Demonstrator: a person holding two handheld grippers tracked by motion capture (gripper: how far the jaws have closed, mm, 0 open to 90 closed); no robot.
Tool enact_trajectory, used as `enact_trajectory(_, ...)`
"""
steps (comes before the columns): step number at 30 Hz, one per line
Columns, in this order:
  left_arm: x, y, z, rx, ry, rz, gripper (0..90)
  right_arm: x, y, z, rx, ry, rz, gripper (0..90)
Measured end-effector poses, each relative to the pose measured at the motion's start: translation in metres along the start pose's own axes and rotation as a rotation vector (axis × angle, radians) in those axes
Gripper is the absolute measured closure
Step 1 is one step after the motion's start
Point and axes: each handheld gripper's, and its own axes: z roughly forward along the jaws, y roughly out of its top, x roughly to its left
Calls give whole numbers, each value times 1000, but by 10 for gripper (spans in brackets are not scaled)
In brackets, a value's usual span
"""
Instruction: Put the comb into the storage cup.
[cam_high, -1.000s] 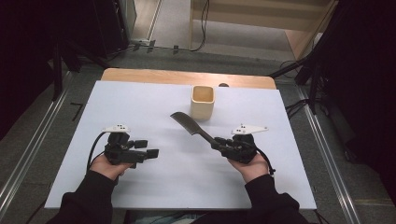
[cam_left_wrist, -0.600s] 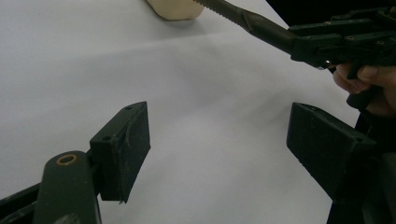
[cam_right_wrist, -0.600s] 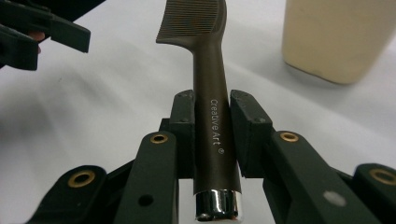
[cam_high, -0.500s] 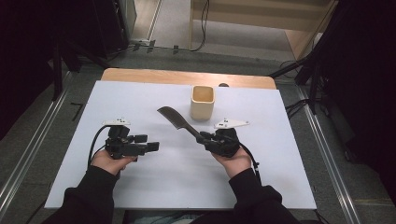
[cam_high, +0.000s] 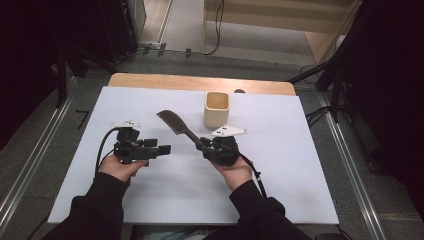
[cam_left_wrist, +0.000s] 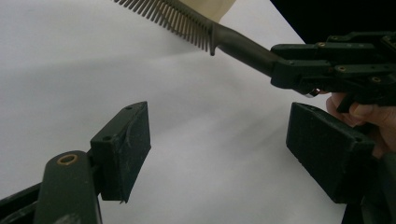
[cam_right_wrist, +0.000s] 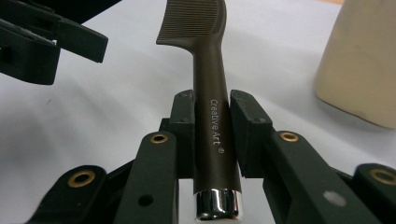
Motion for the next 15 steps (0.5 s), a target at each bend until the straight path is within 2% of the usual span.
enact_trajectory(4,0,4,2,-5,12,-2,227,1,1,6,-12,-13,34,702)
enact_trajectory(9,0,9,5,-14,34,9,227,3,2,11,-31,-37,53,702)
enact_trajectory(15,3,14,11,-17,42,-5,229,8,2,17,-50,-60,54,702)
